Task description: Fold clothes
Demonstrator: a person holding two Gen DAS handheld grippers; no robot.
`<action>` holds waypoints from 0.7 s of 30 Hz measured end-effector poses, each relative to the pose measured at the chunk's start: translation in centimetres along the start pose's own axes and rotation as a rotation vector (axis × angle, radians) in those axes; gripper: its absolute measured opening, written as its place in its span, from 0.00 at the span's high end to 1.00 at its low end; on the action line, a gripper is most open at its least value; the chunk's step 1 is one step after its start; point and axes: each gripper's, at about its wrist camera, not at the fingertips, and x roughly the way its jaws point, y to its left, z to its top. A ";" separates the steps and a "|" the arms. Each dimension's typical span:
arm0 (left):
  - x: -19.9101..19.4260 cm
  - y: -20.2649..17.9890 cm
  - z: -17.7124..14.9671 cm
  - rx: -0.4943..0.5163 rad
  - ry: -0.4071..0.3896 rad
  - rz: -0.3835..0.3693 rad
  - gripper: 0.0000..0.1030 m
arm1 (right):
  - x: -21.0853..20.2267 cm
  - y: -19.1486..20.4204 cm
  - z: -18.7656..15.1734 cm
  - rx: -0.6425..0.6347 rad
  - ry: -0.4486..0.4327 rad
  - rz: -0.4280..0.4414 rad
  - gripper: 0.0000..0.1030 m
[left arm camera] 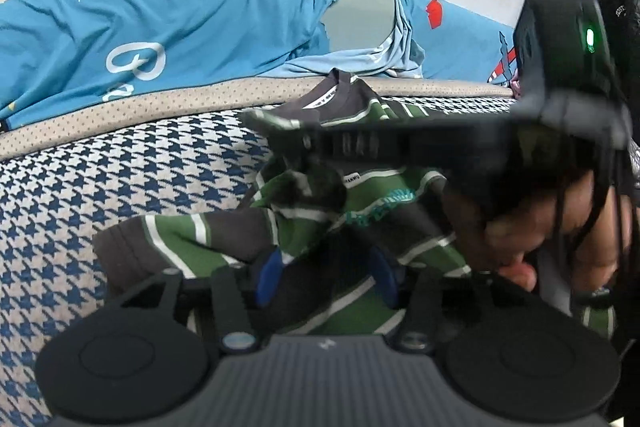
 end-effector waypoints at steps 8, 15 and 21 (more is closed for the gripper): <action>1.4 1.8 1.0 -0.085 -0.021 0.068 0.45 | 1.0 -0.8 2.5 0.151 -0.086 0.135 0.95; 2.2 4.2 3.3 -0.217 -0.104 0.153 0.34 | 2.2 -1.2 3.7 0.194 -0.134 0.187 0.95; 3.8 6.5 4.3 -0.371 -0.131 0.295 0.31 | 3.9 -1.4 3.5 0.211 -0.164 0.236 0.95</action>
